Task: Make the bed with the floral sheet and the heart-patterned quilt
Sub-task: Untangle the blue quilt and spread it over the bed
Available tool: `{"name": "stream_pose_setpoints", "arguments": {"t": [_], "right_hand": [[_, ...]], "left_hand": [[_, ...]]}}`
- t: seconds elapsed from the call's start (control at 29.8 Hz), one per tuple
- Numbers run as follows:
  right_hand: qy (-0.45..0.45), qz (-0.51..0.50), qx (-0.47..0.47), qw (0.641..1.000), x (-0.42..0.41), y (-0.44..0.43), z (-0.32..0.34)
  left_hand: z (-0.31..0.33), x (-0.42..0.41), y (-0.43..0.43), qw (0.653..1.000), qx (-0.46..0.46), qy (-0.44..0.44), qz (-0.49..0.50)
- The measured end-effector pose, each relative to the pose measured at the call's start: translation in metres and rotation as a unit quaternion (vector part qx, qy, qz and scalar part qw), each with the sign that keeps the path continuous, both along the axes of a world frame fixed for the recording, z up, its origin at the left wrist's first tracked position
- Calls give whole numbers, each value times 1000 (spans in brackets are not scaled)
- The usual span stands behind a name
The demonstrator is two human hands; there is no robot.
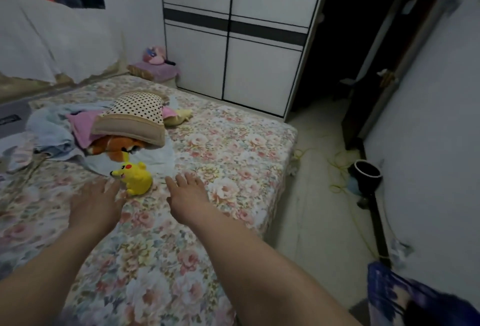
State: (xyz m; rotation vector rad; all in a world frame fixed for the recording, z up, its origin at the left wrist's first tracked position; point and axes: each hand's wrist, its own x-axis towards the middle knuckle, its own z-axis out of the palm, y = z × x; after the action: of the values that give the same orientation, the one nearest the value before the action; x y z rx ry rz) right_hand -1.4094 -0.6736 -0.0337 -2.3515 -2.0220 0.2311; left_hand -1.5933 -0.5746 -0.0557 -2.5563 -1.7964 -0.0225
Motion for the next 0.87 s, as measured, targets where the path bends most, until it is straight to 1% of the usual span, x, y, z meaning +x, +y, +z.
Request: {"name": "stream_pose_setpoints", "arguments": {"t": [0.03, 0.1, 0.2, 0.37, 0.54, 0.6, 0.67, 0.8, 0.87], "right_hand": [[8, 2, -2, 1000, -4, -1, -1], [9, -32, -13, 999, -19, -7, -2], [8, -47, -10, 999, -35, -13, -4], [-5, -45, -7, 999, -61, -24, -7], [-20, -25, -11, 999, -74, -30, -13], [-29, -33, -6, 999, -80, -33, -14], [-18, -39, -21, 999, -100, -39, -17], [-17, -64, -29, 997, -137, -47, -20], [-11, -71, -33, 997, -147, -55, -22]], "left_hand": [[-2, -2, 3, 1000, 0, -16, 2], [-2, -10, 7, 999, -4, -29, -30], [-2, -16, 13, 999, -7, -21, -42], [-10, -40, 12, 998, -4, -17, -56], [-23, -59, 4, 999, 1, -16, -37], [-24, -63, 4, 999, -4, -16, -37], [-26, -79, 2, 999, -13, -12, -42], [-30, -109, 5, 996, -17, -41, -72], [-28, -116, 3, 995, -25, -39, -85]]}}
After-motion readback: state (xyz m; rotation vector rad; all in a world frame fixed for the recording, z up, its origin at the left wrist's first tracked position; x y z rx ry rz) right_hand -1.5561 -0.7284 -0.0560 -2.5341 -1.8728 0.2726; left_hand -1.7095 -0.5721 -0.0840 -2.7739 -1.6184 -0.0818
